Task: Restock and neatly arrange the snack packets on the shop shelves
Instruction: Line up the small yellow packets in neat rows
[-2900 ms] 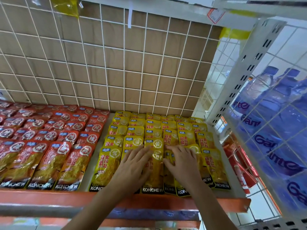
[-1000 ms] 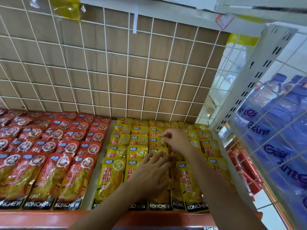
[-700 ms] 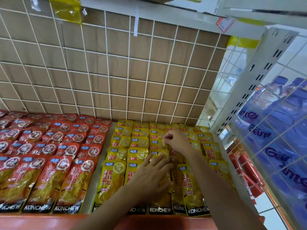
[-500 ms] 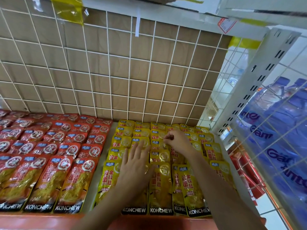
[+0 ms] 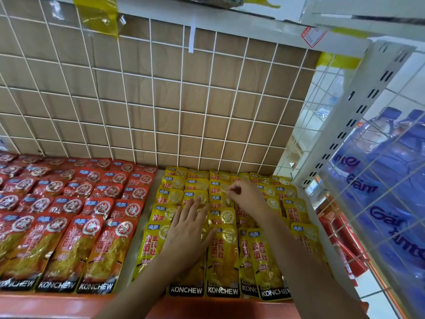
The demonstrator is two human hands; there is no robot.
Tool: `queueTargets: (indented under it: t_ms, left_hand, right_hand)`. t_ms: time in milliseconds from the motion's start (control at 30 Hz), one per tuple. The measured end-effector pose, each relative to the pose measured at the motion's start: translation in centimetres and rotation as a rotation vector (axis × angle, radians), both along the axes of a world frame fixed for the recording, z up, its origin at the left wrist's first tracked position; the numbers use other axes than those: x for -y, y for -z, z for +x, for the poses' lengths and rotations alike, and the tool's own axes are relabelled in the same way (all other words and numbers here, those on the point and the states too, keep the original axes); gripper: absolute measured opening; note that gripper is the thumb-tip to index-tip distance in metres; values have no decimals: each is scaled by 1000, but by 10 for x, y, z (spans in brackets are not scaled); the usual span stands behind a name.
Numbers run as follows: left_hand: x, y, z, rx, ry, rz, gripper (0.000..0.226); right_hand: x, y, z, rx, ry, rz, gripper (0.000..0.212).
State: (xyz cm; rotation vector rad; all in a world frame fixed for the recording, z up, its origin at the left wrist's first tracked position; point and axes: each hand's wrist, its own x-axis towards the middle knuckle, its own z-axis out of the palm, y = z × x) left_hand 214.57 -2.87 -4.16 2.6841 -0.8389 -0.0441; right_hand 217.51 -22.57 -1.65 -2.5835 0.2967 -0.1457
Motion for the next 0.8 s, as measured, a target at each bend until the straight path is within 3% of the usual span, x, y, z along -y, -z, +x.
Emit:
queueTargets:
  t_ms: [233,400,600,700,800]
  left_hand:
    - [-1,0,-3,25,32,86,63]
    - [1,-2,-4,86,65,60,86]
    - [0,-3,-4,32,30,89,70]
    - [0,-1,-4,45,76,66,91]
    - [0,-2,-3,57,65,70,85]
  right_hand:
    - [-30,-4,22,10,-176,-56,20]
    - [-40,-6,32,-68,-176,-3,22]
    - [-38,-6,32,-78,-186,48,19]
    - [-38,-5,32,-79,-181,47,19]
    - [-38,-5,33,-79,-182,45,19]
